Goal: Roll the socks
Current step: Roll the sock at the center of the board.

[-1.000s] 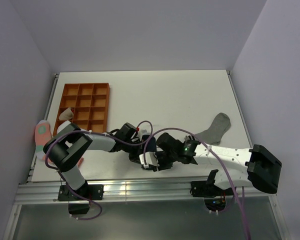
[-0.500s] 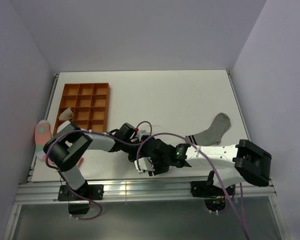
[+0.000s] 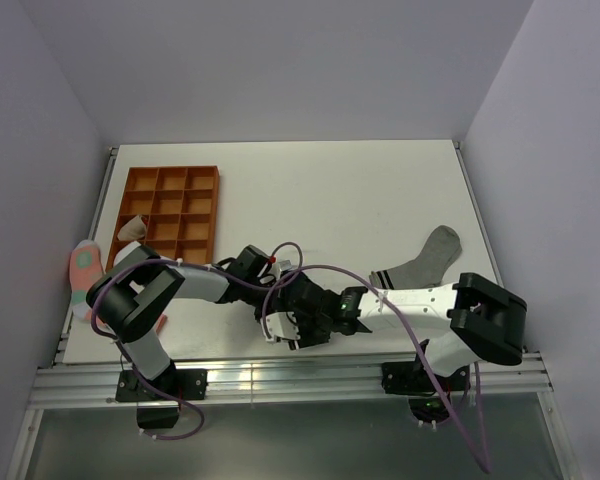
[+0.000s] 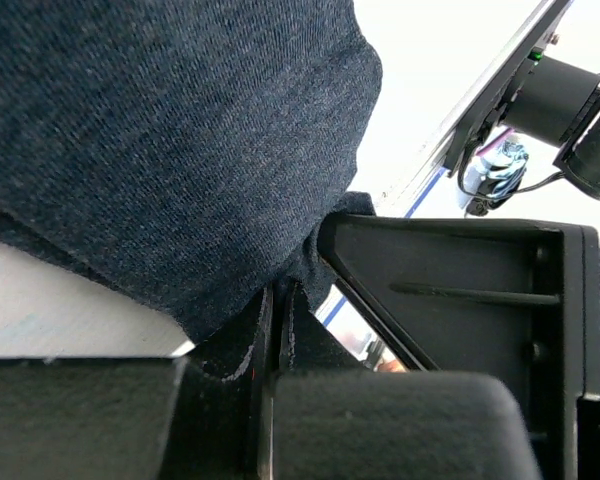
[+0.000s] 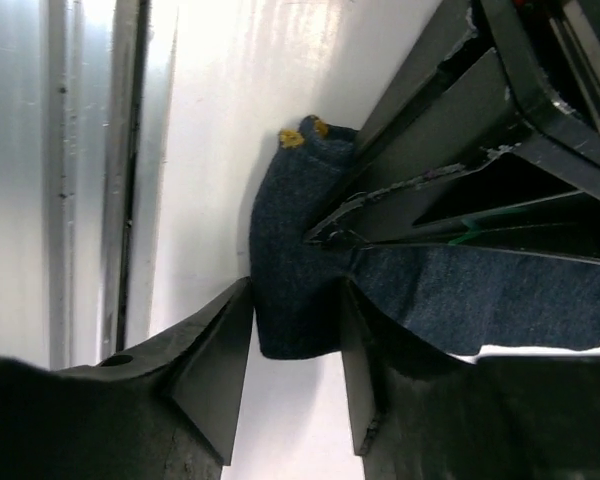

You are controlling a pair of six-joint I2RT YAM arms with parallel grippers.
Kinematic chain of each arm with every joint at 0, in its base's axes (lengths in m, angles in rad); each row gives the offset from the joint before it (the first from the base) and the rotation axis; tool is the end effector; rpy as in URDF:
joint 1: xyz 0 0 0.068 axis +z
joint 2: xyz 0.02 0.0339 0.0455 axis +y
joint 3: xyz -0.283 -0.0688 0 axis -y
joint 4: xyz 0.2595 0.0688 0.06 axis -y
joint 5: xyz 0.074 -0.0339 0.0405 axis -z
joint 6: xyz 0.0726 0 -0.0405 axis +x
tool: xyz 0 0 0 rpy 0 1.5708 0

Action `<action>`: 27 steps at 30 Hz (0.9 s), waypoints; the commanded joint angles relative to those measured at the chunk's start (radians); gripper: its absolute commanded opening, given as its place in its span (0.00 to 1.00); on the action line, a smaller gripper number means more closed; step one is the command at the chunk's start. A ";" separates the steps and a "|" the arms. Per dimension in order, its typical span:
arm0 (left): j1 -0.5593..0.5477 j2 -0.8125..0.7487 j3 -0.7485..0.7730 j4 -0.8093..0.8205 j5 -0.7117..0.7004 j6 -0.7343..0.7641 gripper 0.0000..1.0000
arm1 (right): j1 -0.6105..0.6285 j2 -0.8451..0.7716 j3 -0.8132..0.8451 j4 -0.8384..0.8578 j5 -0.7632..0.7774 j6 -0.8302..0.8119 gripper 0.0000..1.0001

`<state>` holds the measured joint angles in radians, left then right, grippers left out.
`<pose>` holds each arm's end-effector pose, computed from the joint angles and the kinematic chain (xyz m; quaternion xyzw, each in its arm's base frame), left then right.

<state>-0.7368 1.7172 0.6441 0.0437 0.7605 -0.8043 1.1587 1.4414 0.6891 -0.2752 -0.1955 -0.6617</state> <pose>0.1909 -0.2407 0.0856 -0.0690 -0.8976 0.4296 0.0709 0.1028 0.2705 0.1363 -0.7731 0.5676 0.1568 0.2357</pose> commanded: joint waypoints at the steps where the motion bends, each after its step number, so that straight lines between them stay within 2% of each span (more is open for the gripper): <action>1: -0.001 0.045 -0.054 -0.114 -0.116 0.079 0.00 | 0.002 0.031 0.032 0.021 0.050 0.014 0.45; 3: 0.002 0.048 -0.055 -0.088 -0.109 0.071 0.02 | 0.001 0.036 0.036 0.007 0.036 0.020 0.32; 6: 0.002 0.044 -0.067 -0.023 -0.110 0.030 0.06 | -0.007 0.040 0.052 -0.048 0.008 0.022 0.24; 11: 0.002 -0.040 -0.127 0.103 -0.190 -0.114 0.16 | -0.053 0.025 0.073 -0.168 -0.112 -0.024 0.22; 16: -0.001 -0.131 -0.216 0.284 -0.314 -0.274 0.16 | -0.109 0.027 0.102 -0.263 -0.220 -0.101 0.22; 21: -0.036 -0.182 -0.222 0.306 -0.455 -0.292 0.18 | -0.181 0.065 0.191 -0.390 -0.344 -0.185 0.22; 27: -0.055 -0.229 -0.293 0.419 -0.576 -0.355 0.17 | -0.286 0.207 0.308 -0.571 -0.484 -0.274 0.22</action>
<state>-0.7879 1.5097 0.3927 0.4023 0.3386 -1.1252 0.9104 1.5913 0.9356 -0.6601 -0.5491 -0.8658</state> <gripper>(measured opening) 0.165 0.237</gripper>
